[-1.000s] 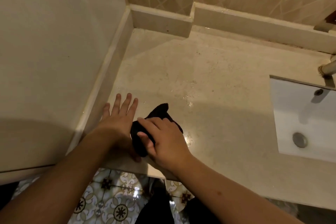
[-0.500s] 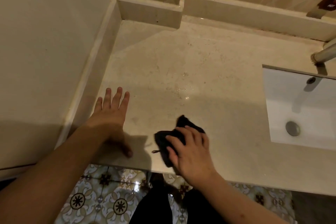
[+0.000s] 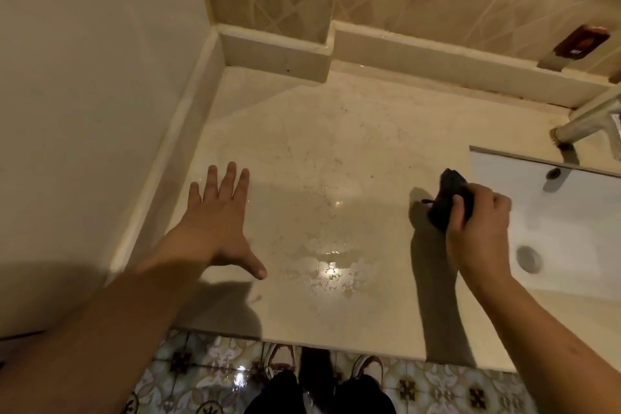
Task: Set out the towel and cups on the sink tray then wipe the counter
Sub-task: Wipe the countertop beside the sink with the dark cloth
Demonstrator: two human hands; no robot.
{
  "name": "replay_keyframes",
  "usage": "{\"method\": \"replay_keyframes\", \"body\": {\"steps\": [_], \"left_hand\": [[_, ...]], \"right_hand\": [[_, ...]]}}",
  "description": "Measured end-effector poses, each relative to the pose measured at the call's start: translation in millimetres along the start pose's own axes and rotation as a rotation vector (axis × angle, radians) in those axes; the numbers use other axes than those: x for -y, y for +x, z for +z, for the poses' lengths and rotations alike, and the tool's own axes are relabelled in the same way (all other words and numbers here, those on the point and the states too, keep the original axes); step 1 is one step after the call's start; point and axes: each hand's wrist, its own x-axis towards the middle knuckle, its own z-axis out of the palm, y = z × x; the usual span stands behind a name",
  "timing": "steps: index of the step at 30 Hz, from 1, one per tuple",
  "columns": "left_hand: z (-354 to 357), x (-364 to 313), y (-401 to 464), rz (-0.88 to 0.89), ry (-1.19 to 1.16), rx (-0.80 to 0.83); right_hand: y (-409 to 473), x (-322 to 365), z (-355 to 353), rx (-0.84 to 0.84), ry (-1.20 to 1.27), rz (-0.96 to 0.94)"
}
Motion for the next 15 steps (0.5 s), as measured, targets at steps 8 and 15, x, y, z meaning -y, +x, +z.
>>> {"method": "replay_keyframes", "body": {"steps": [8, 15], "left_hand": [[7.0, 6.4, 12.6, -0.022, -0.004, -0.028], [13.5, 10.6, 13.9, -0.014, -0.019, -0.089]], "right_hand": [[-50.3, 178.6, 121.4, 0.359, 0.087, -0.554], [-40.6, 153.4, 133.3, 0.312, -0.204, -0.574]]}}
